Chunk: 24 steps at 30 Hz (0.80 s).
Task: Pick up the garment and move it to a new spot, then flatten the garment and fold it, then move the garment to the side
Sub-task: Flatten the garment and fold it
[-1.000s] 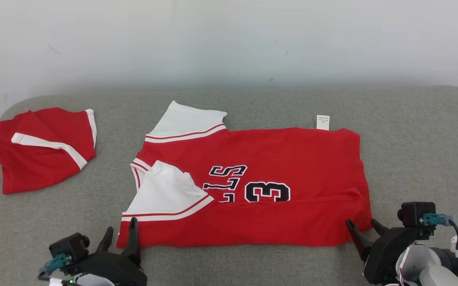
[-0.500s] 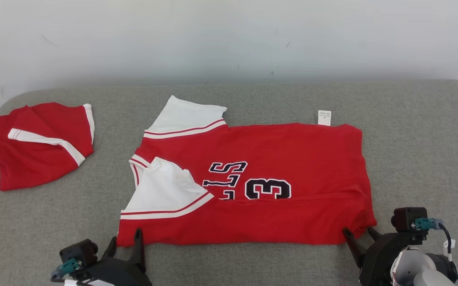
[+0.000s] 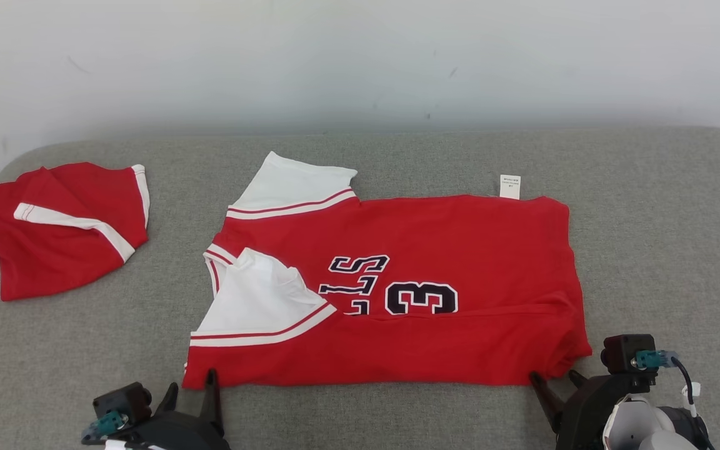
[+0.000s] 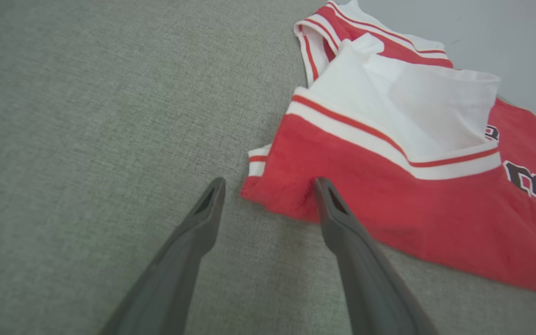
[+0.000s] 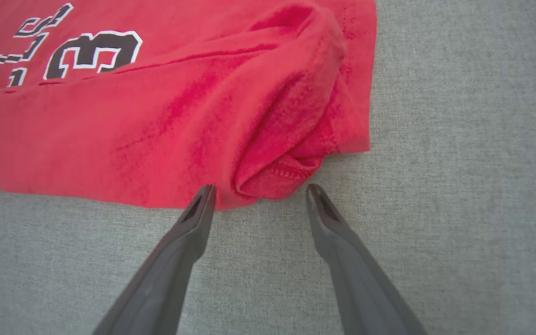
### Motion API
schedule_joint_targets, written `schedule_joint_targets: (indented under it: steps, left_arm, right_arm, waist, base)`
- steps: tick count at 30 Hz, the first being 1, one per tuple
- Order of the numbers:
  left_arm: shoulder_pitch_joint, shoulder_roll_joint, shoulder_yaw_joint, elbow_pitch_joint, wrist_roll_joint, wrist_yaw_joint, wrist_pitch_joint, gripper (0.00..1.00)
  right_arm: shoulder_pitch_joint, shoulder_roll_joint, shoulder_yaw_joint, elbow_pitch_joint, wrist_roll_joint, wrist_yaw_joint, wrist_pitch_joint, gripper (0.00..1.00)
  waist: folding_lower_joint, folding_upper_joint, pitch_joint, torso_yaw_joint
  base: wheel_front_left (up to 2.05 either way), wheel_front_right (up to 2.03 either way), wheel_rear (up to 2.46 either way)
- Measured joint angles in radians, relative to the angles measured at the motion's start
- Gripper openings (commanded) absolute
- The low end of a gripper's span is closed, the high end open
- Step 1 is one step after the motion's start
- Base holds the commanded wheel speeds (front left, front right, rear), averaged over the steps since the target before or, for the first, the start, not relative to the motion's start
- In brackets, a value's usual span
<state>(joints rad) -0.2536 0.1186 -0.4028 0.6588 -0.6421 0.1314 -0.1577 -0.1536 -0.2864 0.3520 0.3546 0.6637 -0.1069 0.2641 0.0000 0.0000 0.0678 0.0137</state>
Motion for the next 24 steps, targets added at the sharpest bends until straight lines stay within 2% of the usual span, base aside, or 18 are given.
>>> schedule_joint_targets:
  steps: [1,2,6,7,12,15,17,24]
  left_arm:
    - [0.0,-0.002,-0.001,0.001,0.001,0.0,0.0,0.92]
    - [0.0,-0.006,-0.001,0.001,0.001,0.0,0.0,0.8]
    - [0.0,-0.012,0.0,0.003,0.003,0.0,0.005,0.75]
    - [0.0,-0.012,0.001,0.004,0.003,0.0,0.005,0.69]
    - [0.0,-0.015,0.003,0.006,0.006,0.0,0.011,0.53]
    - [-0.001,-0.017,0.003,0.007,0.008,0.0,0.014,0.57]
    - [-0.002,-0.019,0.004,0.007,0.008,0.0,0.018,0.62]
    - [-0.003,-0.021,0.01,0.008,0.01,0.0,0.021,0.7]
  right_arm:
    - [0.0,0.0,0.001,0.002,-0.002,0.0,0.0,1.0]
    - [0.0,0.0,0.002,0.004,-0.006,0.0,0.0,1.0]
    - [-0.007,-0.001,0.014,0.012,-0.016,0.0,0.001,1.0]
    - [-0.014,-0.002,0.02,0.016,-0.025,0.0,0.001,1.0]
    - [-0.041,-0.006,0.031,0.031,-0.072,-0.008,0.0,0.99]
    - [-0.041,-0.016,0.032,0.039,-0.088,-0.009,0.0,0.96]
    - [-0.041,-0.026,0.033,0.044,-0.109,-0.009,-0.001,1.0]
    - [-0.041,-0.026,0.025,0.057,-0.122,-0.012,-0.009,0.99]
  waist:
    - [0.0,0.0,0.0,0.0]
    - [0.0,0.0,0.0,0.0]
    - [0.0,0.0,0.001,-0.001]
    - [0.0,0.0,0.001,-0.001]
    - [0.0,0.0,0.004,-0.002]
    - [0.0,0.0,0.006,-0.001]
    - [0.0,0.0,0.007,-0.001]
    - [0.0,0.0,0.011,-0.003]
  base:
    - [0.0,0.0,0.0]
    - [0.0,0.0,0.0]
    - [0.0,0.0,0.0]
    - [0.0,0.0,0.0]
    - [0.0,0.0,0.0]
    - [0.0,0.0,0.0]
    - [0.0,0.0,0.0]
    - [0.0,0.0,0.0]
